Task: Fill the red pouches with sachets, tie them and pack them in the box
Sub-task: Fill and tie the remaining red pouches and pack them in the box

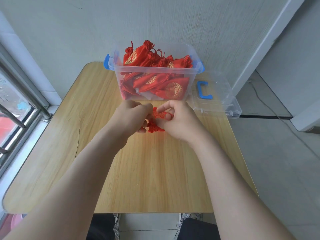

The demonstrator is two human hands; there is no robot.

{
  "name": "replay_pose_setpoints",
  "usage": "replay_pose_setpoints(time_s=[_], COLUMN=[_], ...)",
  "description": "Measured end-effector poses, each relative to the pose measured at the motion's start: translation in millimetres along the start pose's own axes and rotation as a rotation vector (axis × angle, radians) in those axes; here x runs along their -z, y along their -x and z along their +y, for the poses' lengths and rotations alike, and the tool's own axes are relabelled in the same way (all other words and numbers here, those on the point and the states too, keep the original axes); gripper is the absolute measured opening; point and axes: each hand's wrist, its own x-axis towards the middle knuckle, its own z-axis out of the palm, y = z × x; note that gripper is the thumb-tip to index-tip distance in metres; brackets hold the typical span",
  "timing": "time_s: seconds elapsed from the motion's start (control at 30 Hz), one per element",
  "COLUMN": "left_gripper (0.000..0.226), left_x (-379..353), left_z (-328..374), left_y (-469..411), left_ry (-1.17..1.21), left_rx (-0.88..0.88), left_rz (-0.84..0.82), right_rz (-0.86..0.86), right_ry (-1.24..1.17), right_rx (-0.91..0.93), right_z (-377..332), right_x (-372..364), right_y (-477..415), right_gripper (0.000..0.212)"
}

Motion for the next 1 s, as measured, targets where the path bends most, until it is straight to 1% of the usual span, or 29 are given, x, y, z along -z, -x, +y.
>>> replay_pose_setpoints(time_s=[0.03, 0.1, 0.17, 0.3, 0.37, 0.43, 0.53, 0.6, 0.73, 0.83, 0.93, 1.0], left_gripper=[0.019, 0.017, 0.018, 0.018, 0.019, 0.025, 0.030, 0.031, 0.032, 0.032, 0.033, 0.034], left_x=[0, 0, 1, 1, -1, -3, -4, -3, -4, -5, -6, -6], left_z=[1, 2, 1, -3, -4, -6, -9, -10, -8, -7, -6, -6], left_y=[0, -1, -2, -3, -3, -1, -1, 0, 3, 5, 6, 7], left_ry=[0.053, 0.120, 0.114, 0.013, -0.027, -0.076, -0.168, -0.206, -0.232, -0.232, -0.277, -0.289], left_rx=[0.017, 0.034, 0.047, 0.063, 0.050, 0.025, -0.029, -0.063, -0.112, -0.120, -0.123, -0.121], left_rz=[0.012, 0.017, 0.003, -0.050, -0.078, -0.100, -0.124, -0.123, -0.131, -0.146, -0.136, -0.134], right_rz=[-0.002, -0.060, -0.078, -0.041, -0.008, 0.005, -0.057, -0.071, -0.006, -0.024, -0.045, -0.050], right_ry=[-0.039, -0.118, -0.088, 0.071, 0.081, 0.031, -0.126, -0.164, -0.104, -0.085, 0.059, 0.081], right_rx=[0.008, 0.005, 0.002, -0.011, -0.028, -0.018, -0.014, -0.004, 0.025, 0.009, 0.029, 0.014], right_z=[-1, -1, -1, -2, -3, -5, -11, -12, -8, -6, -9, -12], right_x=[0, -2, -2, -1, -1, -2, 0, 1, 3, 1, 1, 2], right_y=[0, 0, 0, 1, 1, 0, 4, 5, 3, 1, 2, 4], right_gripper=[0.021, 0.011, 0.006, 0.018, 0.019, 0.017, 0.013, 0.010, 0.005, 0.002, 0.005, 0.007])
